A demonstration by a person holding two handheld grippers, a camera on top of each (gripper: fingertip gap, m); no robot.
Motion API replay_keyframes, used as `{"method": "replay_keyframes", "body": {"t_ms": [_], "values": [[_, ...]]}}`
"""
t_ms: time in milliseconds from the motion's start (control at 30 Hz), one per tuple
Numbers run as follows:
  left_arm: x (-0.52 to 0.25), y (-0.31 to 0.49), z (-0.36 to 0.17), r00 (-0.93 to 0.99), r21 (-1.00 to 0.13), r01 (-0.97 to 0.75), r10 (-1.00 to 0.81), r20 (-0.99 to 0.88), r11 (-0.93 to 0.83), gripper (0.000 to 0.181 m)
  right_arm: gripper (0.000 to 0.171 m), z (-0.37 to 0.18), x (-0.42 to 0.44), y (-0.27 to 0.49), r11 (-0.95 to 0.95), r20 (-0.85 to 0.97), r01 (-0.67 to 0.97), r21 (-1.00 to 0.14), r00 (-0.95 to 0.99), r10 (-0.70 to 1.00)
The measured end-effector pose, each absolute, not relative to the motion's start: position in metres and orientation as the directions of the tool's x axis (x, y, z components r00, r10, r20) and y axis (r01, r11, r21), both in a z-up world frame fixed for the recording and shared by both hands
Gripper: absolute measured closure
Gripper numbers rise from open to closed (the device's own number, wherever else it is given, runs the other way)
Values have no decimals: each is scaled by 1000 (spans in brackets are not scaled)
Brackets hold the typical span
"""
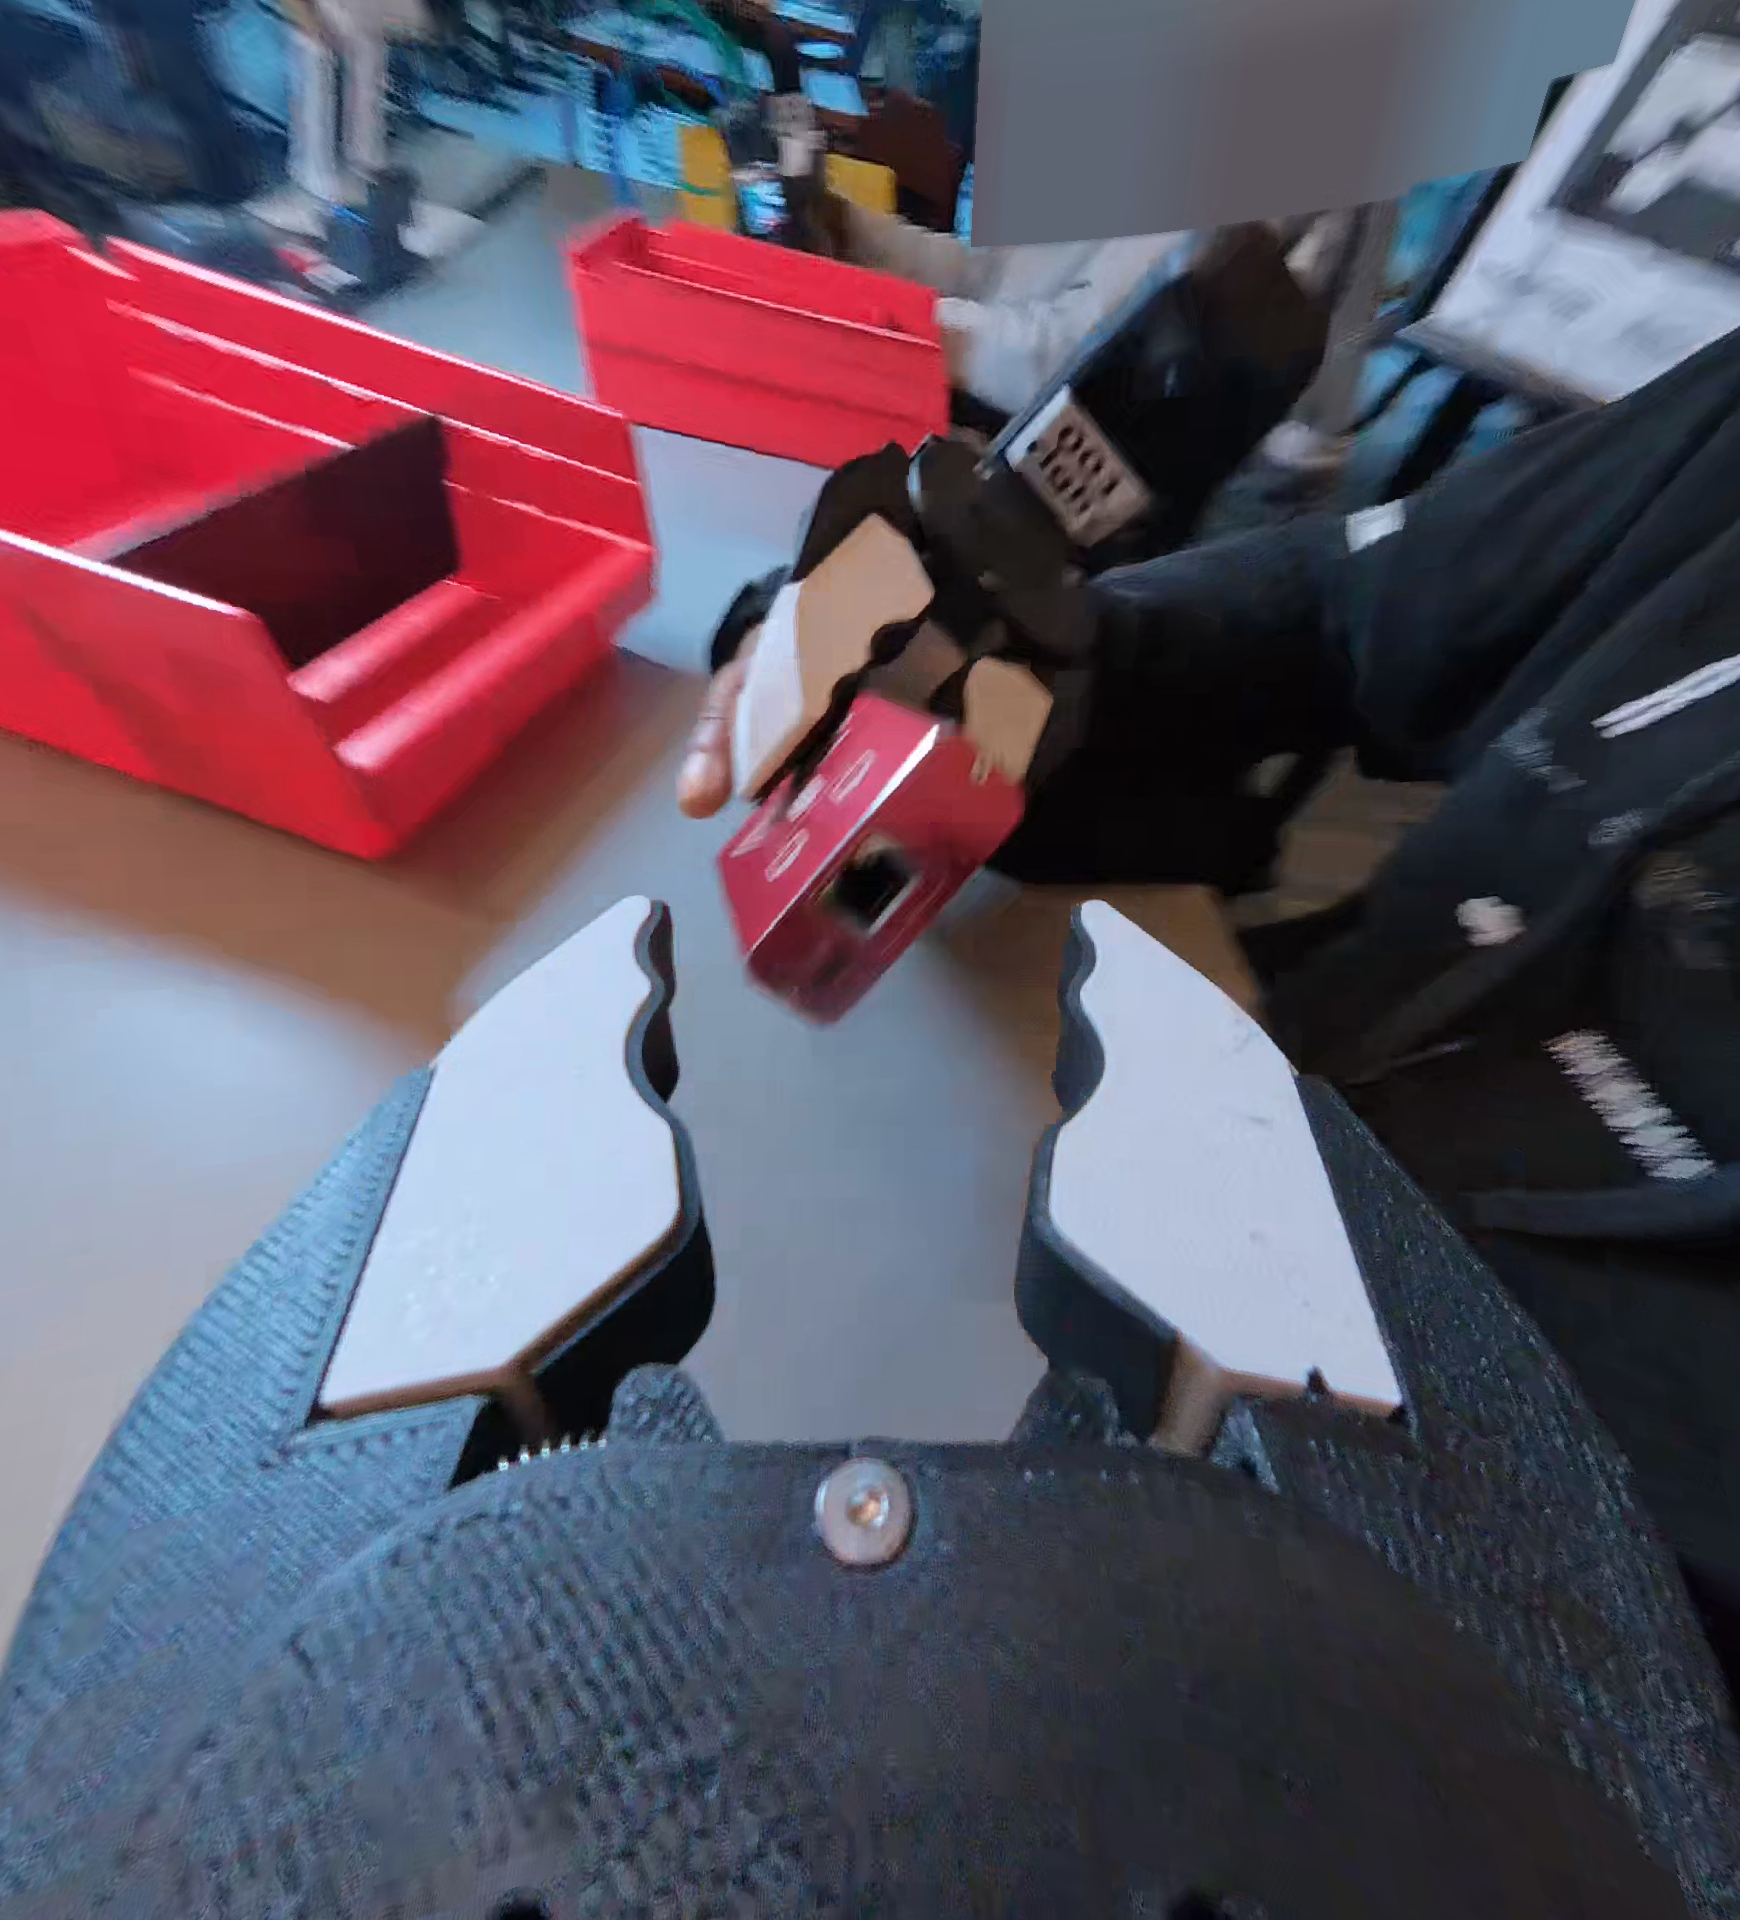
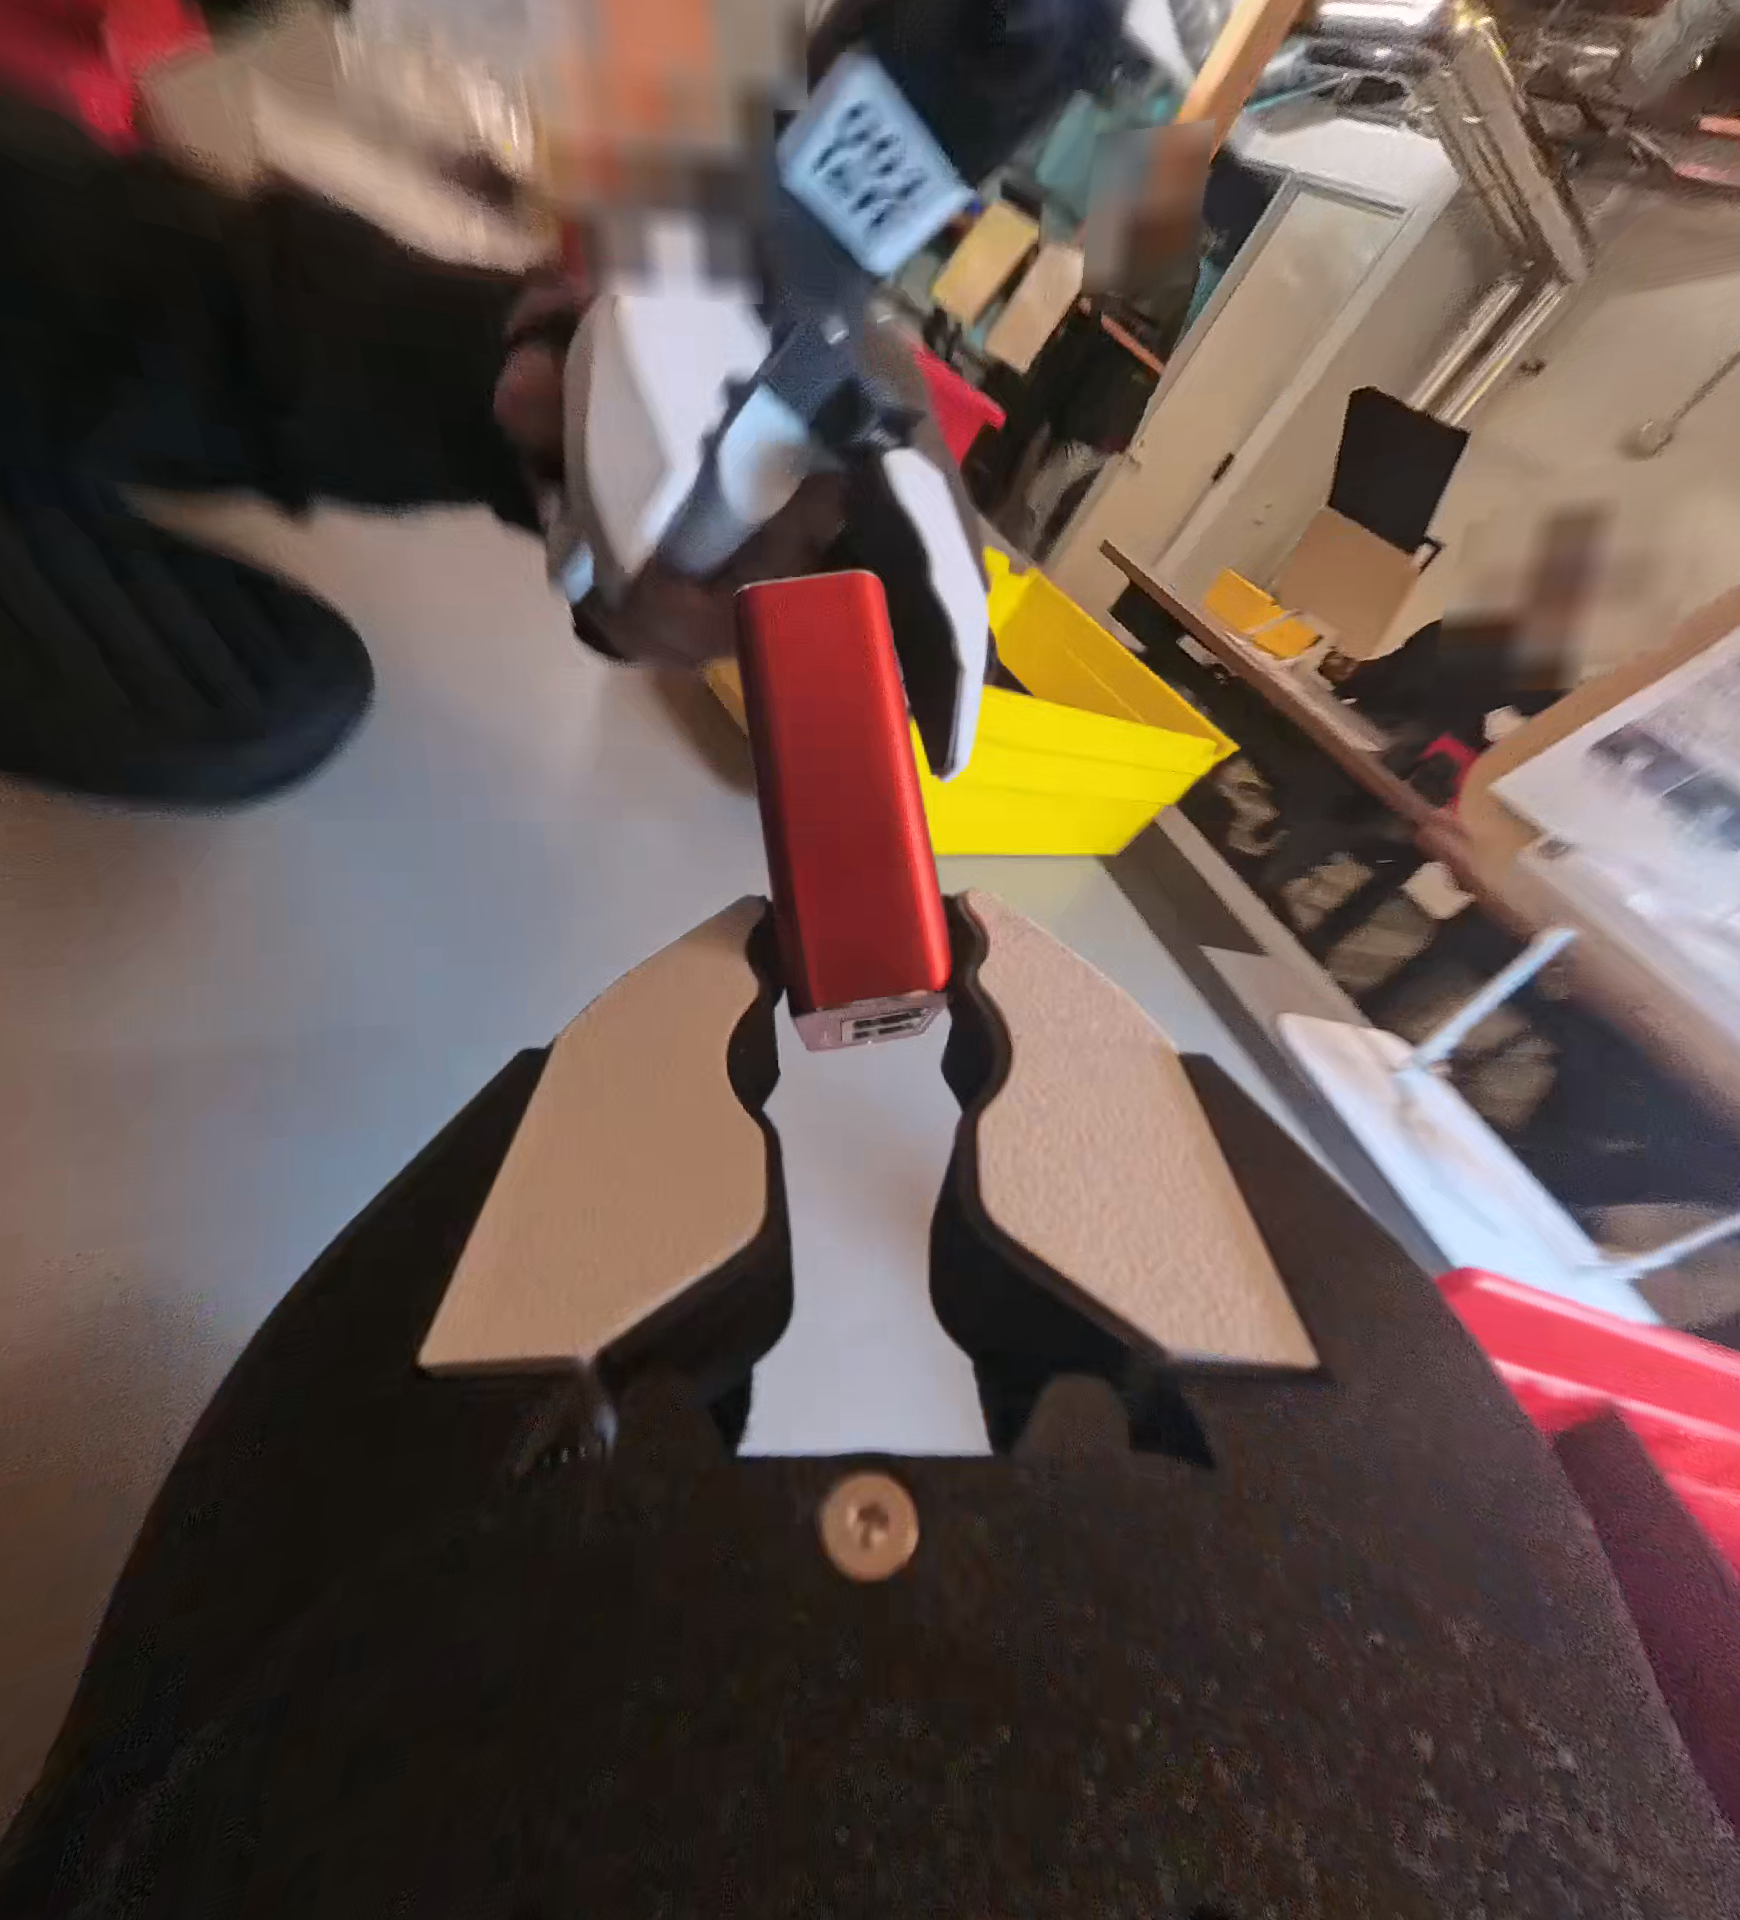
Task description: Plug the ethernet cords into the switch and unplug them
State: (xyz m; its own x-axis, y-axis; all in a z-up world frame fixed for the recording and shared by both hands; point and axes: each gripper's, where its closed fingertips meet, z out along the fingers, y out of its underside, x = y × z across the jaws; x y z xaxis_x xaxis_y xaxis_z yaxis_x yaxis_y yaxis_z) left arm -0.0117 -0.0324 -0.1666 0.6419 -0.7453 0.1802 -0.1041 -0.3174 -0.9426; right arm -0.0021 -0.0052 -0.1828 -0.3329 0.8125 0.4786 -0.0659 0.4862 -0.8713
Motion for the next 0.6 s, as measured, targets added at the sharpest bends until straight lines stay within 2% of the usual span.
{"method": "replay_keyframes", "body": {"t_ms": [100, 167, 233, 433, 600], "values": [[-13, -27, -182, 722, -930, -268, -691, -21, -252, 113, 143, -173, 3, -7, 298, 308, -89, -950, -395, 865], [-7, -24, -186, 730, -923, -333, -671, -125, -191, 129, 143, -175, 3, -15, 248, 253, -69, -966, -440, 862], [0, -26, -191, 704, -913, -376, -689, -171, -157, 153, 144, -181, 2, -21, 259, 244, -32, -965, -459, 854], [5, -34, -190, 650, -955, -282, -751, -121, -90, 154, 144, -178, 7, -32, 296, 266, -20, -955, -500, 824], [7, -37, -195, 625, -953, -294, -769, -137, -69, 154, 125, -185, 11, -37, 369, 306, 19, -929, -520, 797]]}}
